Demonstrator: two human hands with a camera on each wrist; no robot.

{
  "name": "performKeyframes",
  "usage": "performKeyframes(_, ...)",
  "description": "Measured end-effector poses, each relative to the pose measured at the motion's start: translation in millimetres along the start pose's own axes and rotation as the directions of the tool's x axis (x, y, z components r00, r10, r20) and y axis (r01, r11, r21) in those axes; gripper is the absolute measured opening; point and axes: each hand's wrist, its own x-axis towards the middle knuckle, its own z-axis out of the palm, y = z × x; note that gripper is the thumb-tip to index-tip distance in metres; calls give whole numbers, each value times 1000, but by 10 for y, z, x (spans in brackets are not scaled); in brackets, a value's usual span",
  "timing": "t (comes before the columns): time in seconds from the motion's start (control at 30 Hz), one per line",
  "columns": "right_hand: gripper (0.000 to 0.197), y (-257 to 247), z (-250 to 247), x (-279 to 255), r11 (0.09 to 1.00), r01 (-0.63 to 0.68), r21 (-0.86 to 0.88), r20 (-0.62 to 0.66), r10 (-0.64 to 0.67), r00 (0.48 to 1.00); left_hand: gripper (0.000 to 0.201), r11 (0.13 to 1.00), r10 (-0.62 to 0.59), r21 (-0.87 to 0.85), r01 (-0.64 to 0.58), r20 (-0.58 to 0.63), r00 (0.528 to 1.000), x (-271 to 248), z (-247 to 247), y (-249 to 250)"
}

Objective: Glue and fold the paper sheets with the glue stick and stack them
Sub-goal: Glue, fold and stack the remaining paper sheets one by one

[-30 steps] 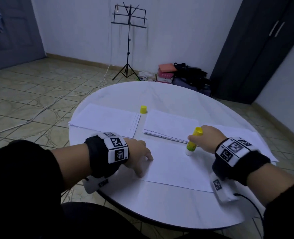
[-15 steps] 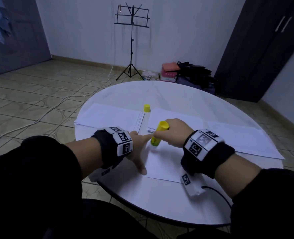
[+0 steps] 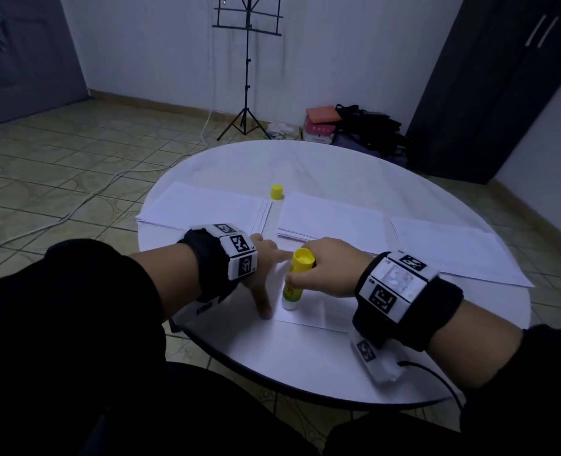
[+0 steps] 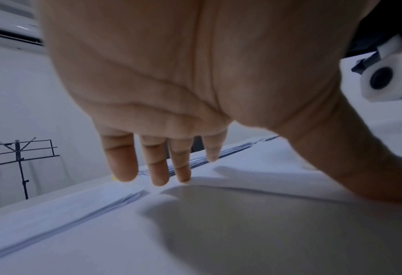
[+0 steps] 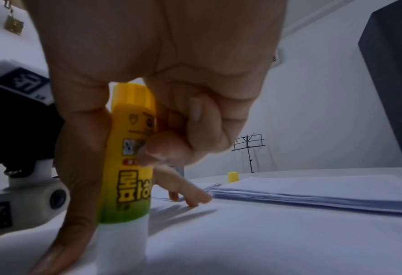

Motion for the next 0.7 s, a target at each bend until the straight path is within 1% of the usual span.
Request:
performKeyframes(0.07,22,106,-43,-111,1000,-21,-2,-1,21,1000,112,999,-2,46,1,24,1000,29,-22,14)
performKeyframes(0.17,29,344,-121,-284,997,-71,-2,9,71,997,117,993,-15,116,8,61,998,56,-72,60)
performKeyframes(0.3,28,684,-249,-508,987,-158,-8,21,158,987,113,981,-34,194,20,67,997,90,-104,125)
performKeyframes(0.37,28,829,-319,-591,980,-198,-11,32,198,980,114,970,-28,242,12,64,998,89,-135,170)
performKeyframes(0.43,27,932,-383,-641,969,-244,39,60,241,969,116,964,-5,265,-12,63,998,94,-158,213)
performKeyframes(0.5,26,978,-432,-640,954,-286,94,81,279,957,119,968,4,250,-23,75,997,114,-168,236)
performKeyframes(0.53,25,996,-451,-607,947,-303,106,62,298,953,121,970,1,244,-21,84,996,128,-171,242)
performKeyframes(0.6,25,1028,-475,-496,932,-333,141,-32,340,940,118,970,-2,242,-22,99,995,140,-185,256)
performKeyframes(0.67,30,1050,-476,-362,917,-366,158,-120,386,915,115,970,1,240,-24,95,996,138,-194,269)
performKeyframes(0.7,32,1058,-468,-299,911,-387,140,-143,406,903,117,972,5,233,-27,91,996,137,-196,274)
